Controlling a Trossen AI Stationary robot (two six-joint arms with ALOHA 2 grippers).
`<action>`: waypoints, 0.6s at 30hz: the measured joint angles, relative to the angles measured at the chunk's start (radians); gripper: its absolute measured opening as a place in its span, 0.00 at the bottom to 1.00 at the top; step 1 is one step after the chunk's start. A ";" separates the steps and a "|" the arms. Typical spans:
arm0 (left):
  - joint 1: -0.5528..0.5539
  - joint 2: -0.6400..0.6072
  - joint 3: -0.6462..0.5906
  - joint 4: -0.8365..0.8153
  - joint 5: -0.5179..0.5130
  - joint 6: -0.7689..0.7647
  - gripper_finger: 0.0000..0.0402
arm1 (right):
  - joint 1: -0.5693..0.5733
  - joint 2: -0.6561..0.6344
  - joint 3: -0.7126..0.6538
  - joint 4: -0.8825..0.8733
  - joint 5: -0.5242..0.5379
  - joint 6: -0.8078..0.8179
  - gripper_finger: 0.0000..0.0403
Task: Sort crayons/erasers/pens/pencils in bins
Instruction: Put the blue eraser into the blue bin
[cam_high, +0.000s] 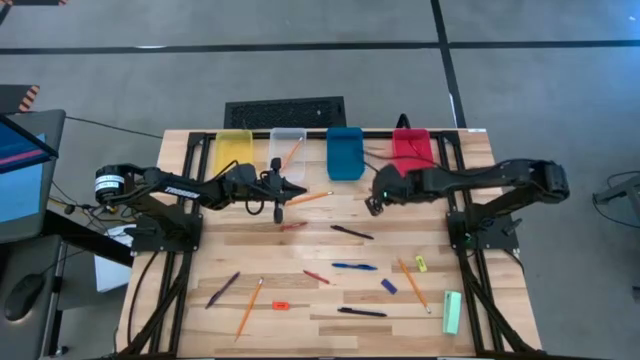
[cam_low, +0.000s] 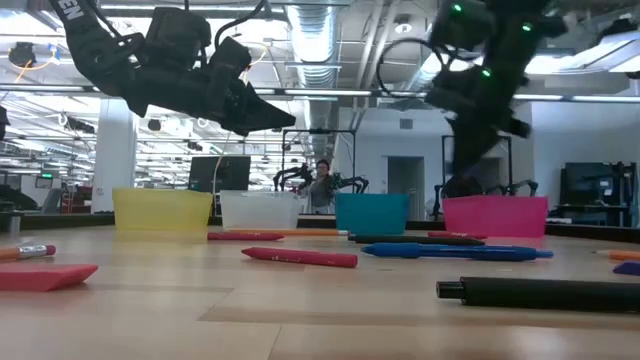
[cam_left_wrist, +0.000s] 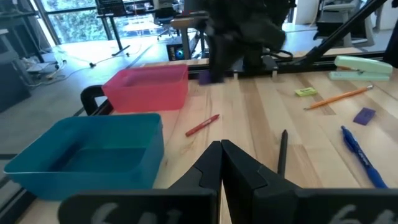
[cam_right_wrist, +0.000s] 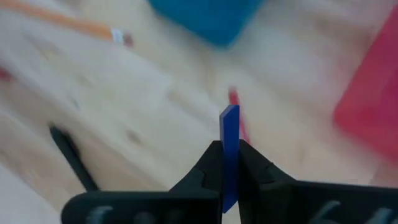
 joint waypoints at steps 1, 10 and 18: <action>0.002 0.000 0.000 0.000 -0.003 0.000 0.00 | -0.022 0.000 0.018 0.017 0.001 -0.029 0.07; 0.079 0.000 0.000 -0.026 0.025 -0.071 0.00 | -0.214 0.104 0.142 0.223 -0.034 -0.297 0.05; 0.106 0.000 0.000 -0.069 0.030 -0.080 0.00 | -0.304 0.395 0.393 0.190 -0.127 -0.528 0.05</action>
